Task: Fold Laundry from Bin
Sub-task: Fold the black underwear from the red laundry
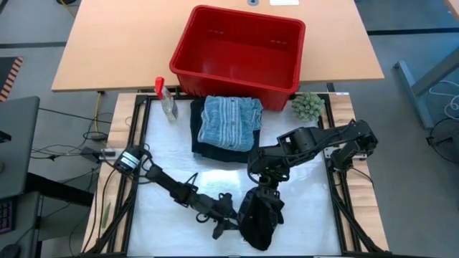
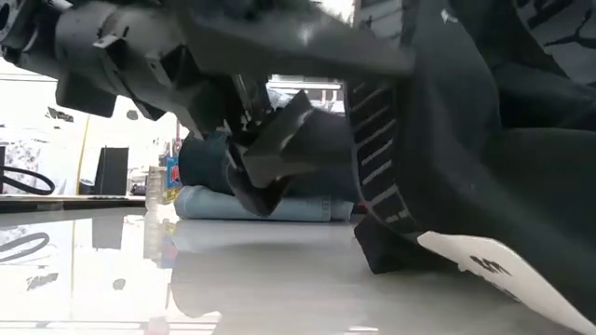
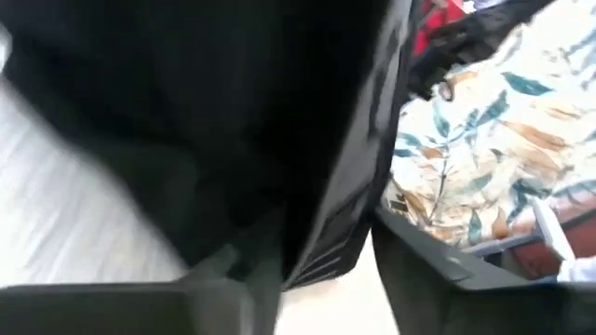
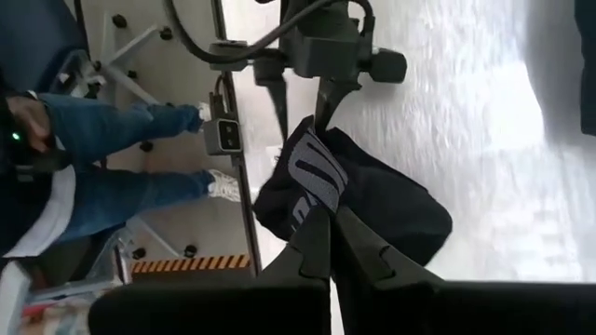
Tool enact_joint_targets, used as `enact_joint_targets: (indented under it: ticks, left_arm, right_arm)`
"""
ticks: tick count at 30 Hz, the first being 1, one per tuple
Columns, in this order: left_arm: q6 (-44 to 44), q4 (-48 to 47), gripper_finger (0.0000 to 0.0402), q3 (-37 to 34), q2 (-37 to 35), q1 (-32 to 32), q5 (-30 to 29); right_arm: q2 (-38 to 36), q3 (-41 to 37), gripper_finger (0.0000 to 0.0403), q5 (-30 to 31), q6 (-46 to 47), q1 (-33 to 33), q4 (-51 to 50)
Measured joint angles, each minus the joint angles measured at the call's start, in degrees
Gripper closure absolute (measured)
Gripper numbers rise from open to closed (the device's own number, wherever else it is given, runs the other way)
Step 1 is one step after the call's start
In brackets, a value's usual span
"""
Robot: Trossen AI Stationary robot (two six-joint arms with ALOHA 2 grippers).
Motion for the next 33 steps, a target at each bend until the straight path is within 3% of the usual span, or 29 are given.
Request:
enact_joint_targets:
  ticks: [4, 5, 9, 14, 18, 21, 23, 26, 28, 33]
  left_arm:
    - [-6.3, -4.0, 0.0369, 0.0, 0.0, 0.2, -0.4]
    - [-7.7, -3.9, 0.0383, 0.1, 0.0, 0.2, -0.6]
    - [-11.1, -3.6, 0.0399, -0.4, -2.3, 0.2, -0.8]
    - [-8.6, -5.5, 0.0401, -0.2, -11.9, 0.9, -5.2]
    - [-13.5, -25.8, 0.0401, -0.2, -22.6, 1.4, -20.3]
    - [-28.7, -50.0, 0.0401, -0.2, -30.3, 1.0, -34.8]
    - [-39.5, -67.2, 0.0401, -0.3, -33.8, 0.3, -41.0]
    - [-50.1, -84.7, 0.0401, -0.3, -36.3, 0.2, -42.1]
    - [-53.2, -90.4, 0.0401, -0.3, -36.5, 0.3, -41.7]
    - [-55.2, -87.4, 0.0401, -1.1, -36.5, -0.2, -41.6]
  right_arm:
    - [0.0, 0.0, 0.0378, 1.6, -1.4, 0.0, -1.5]
    - [0.0, 0.0, 0.0378, 2.4, -1.7, 0.0, -1.6]
    - [0.0, 0.0, 0.0378, 5.3, -2.0, -0.3, -4.5]
    - [0.0, 0.0, 0.0378, 7.8, -1.2, -0.9, -10.5]
    - [0.0, 0.0, 0.0378, 8.7, 0.1, -1.1, -13.9]
    - [0.0, 0.0, 0.0378, 8.7, 0.8, -1.1, -15.5]
    - [-0.1, 0.0, 0.0378, 8.7, 1.4, -1.1, -16.1]
    - [-0.1, 0.0, 0.0378, 8.8, 1.9, -1.0, -15.2]
    - [-0.1, 0.0, 0.0378, 8.9, 1.9, -1.1, -13.2]
    - [-0.1, 0.0, 0.0378, 5.2, 1.7, -0.9, -3.2]
